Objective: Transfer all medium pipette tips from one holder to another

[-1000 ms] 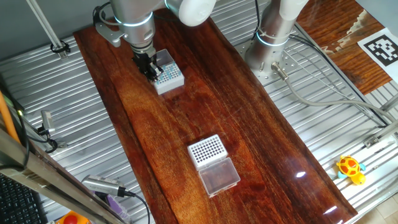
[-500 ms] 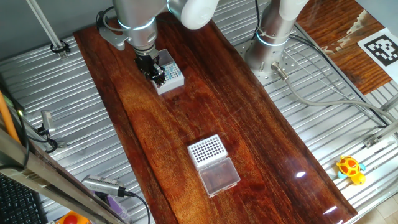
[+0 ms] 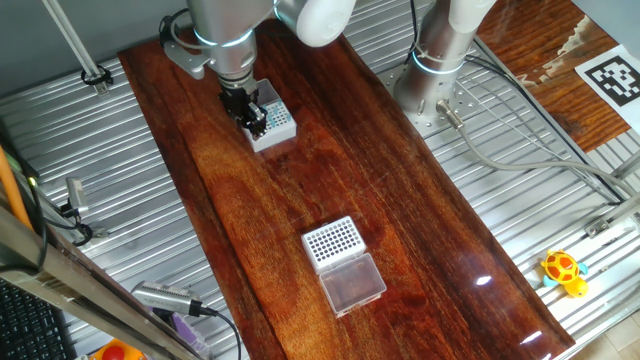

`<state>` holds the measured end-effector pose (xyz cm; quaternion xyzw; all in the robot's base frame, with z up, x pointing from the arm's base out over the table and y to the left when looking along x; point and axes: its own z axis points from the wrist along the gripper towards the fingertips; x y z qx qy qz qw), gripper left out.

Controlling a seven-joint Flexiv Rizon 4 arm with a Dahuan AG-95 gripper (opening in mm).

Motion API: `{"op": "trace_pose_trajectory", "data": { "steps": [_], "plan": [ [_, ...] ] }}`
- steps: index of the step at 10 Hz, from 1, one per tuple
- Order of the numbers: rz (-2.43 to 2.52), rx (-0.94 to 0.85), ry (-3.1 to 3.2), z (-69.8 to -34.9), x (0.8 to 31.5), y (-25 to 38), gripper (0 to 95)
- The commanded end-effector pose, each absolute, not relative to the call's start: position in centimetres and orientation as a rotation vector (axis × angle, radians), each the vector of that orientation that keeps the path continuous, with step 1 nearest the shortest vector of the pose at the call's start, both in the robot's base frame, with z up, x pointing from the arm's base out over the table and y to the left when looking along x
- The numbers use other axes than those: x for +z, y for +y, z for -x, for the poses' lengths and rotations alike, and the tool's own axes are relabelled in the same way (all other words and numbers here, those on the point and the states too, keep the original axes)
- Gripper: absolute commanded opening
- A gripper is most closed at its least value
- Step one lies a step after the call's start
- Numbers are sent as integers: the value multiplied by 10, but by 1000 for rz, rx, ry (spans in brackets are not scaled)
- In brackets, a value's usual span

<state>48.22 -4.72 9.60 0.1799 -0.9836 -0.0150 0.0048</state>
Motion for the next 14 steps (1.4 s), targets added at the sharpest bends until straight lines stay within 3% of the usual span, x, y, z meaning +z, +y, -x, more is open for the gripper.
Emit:
{"op": "trace_pose_trajectory", "data": {
  "steps": [1,14],
  "plan": [
    [-571,-36,-3086,-473,93,-49,380],
    [-623,-35,-3091,-462,78,-57,380]
  ]
}}
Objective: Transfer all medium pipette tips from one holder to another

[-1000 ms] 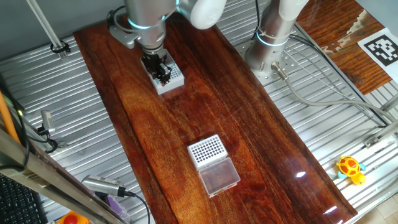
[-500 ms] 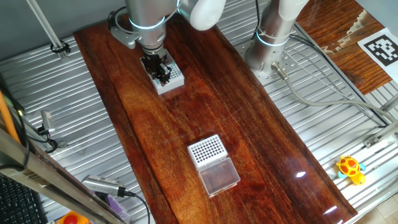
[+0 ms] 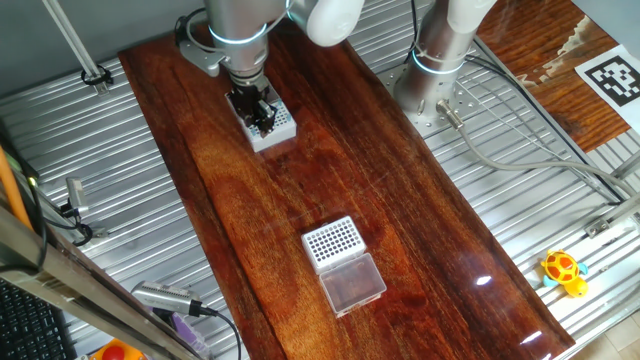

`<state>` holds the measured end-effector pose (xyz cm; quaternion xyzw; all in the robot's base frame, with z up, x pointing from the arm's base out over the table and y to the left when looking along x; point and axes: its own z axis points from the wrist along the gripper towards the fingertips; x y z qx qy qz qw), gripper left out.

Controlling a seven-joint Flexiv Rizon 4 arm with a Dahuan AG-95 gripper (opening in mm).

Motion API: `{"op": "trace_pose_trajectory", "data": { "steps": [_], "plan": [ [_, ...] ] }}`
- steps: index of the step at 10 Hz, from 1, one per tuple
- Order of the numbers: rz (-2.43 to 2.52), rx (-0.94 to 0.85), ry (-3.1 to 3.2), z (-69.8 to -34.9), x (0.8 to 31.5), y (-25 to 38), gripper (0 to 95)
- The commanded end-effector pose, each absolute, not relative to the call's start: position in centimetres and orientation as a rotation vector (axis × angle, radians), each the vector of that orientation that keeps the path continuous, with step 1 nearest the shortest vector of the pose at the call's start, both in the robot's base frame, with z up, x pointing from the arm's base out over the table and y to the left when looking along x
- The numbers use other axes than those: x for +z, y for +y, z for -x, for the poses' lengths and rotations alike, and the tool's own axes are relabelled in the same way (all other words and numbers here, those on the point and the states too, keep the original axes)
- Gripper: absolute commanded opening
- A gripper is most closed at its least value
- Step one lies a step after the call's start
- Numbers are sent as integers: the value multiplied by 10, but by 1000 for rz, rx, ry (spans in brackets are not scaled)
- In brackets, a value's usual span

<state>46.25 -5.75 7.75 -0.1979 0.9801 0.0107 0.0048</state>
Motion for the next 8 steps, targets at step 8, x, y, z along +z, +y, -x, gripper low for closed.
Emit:
{"op": "trace_pose_trajectory", "data": {
  "steps": [8],
  "plan": [
    [601,31,3073,-465,70,-58,0]
  ]
}}
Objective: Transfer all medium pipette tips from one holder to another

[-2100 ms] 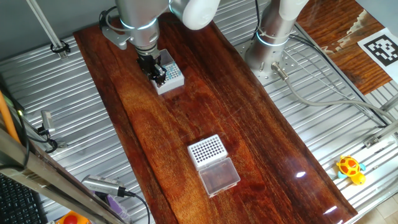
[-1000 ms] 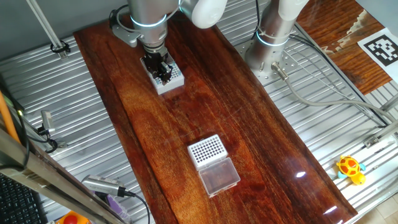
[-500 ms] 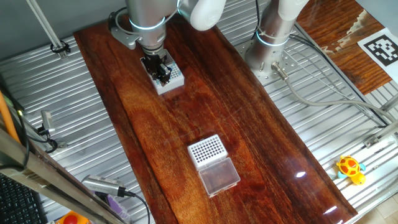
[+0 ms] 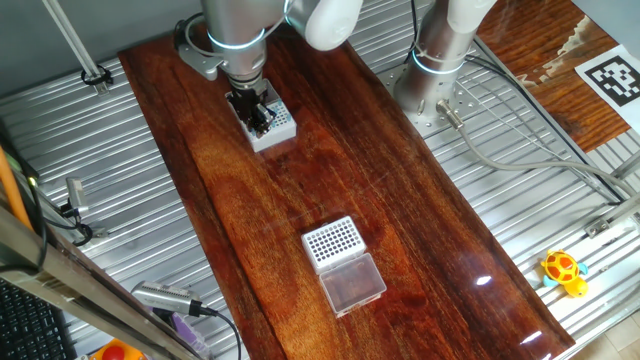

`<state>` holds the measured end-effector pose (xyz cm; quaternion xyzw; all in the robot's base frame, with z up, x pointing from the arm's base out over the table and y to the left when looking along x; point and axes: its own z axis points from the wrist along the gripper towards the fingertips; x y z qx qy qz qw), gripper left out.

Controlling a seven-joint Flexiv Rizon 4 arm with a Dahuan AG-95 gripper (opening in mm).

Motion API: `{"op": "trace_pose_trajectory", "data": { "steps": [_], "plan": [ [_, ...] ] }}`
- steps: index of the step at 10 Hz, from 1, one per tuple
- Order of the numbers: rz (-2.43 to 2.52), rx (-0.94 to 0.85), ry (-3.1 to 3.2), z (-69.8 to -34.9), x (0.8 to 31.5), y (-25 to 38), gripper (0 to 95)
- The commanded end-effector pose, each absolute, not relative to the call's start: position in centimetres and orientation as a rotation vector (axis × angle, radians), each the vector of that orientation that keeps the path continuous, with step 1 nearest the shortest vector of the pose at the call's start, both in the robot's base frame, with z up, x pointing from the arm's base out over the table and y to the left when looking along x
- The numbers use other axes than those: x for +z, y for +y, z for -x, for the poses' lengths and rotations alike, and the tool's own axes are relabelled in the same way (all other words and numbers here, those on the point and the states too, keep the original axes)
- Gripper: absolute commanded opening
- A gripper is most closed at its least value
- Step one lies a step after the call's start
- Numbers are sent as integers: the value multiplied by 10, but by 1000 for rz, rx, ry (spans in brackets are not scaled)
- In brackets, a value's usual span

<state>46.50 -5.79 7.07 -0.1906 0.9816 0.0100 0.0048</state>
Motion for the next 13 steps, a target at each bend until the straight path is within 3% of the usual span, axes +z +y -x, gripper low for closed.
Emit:
{"op": "trace_pose_trajectory", "data": {
  "steps": [1,5,13],
  "plan": [
    [606,30,3073,-465,70,-58,0],
    [627,37,3068,-466,79,-61,0],
    [666,41,3076,-468,140,-51,0]
  ]
}}
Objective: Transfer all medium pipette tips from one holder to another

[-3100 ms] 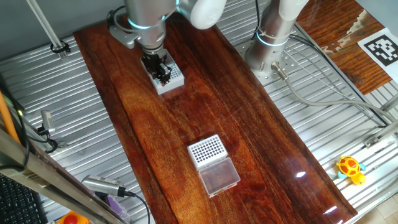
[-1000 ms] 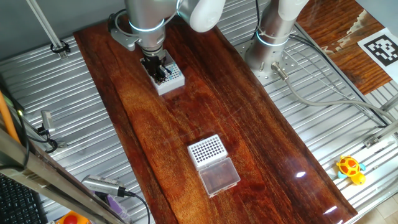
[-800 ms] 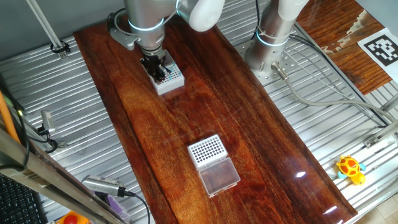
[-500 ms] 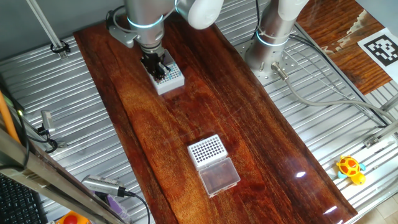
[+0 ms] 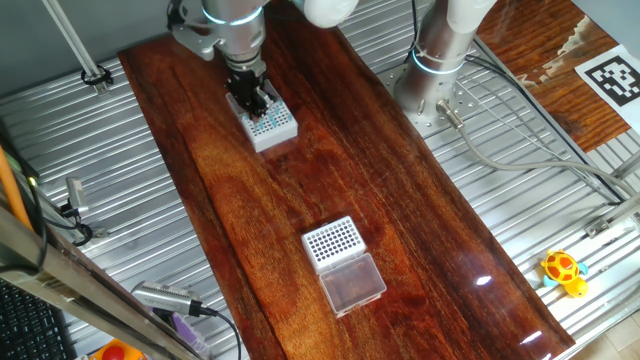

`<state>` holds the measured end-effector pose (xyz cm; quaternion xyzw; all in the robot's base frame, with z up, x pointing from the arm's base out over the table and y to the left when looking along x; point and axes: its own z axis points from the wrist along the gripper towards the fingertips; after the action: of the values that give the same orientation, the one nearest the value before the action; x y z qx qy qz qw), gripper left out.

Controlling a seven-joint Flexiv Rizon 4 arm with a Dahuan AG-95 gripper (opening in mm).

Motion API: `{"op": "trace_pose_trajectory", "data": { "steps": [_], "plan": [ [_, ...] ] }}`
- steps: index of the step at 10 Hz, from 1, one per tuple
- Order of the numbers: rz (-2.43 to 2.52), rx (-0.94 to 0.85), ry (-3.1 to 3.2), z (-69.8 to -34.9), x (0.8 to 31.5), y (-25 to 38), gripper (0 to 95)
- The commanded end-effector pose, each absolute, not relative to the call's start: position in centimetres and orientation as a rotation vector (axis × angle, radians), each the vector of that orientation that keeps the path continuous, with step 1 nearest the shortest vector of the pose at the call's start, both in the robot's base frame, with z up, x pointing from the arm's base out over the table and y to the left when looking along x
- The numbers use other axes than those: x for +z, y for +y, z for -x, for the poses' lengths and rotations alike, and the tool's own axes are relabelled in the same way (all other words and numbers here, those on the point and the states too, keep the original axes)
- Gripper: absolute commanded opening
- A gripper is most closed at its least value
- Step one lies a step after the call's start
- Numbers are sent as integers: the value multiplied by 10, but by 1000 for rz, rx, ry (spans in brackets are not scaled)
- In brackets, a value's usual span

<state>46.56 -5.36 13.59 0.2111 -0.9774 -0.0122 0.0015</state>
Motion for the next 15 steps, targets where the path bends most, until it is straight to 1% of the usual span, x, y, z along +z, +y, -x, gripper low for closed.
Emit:
{"op": "trace_pose_trajectory", "data": {
  "steps": [1,3,5,6,9,15],
  "plan": [
    [-657,-51,-3065,-472,145,-43,0],
    [-582,-42,-3080,-477,145,-21,0],
    [-504,-29,-3089,-477,145,-21,0],
    [-570,-1,-3077,-477,145,-21,0],
    [-695,-20,-3024,-477,145,-21,0],
    [-672,-13,-3007,-477,145,-21,0]
  ]
}}
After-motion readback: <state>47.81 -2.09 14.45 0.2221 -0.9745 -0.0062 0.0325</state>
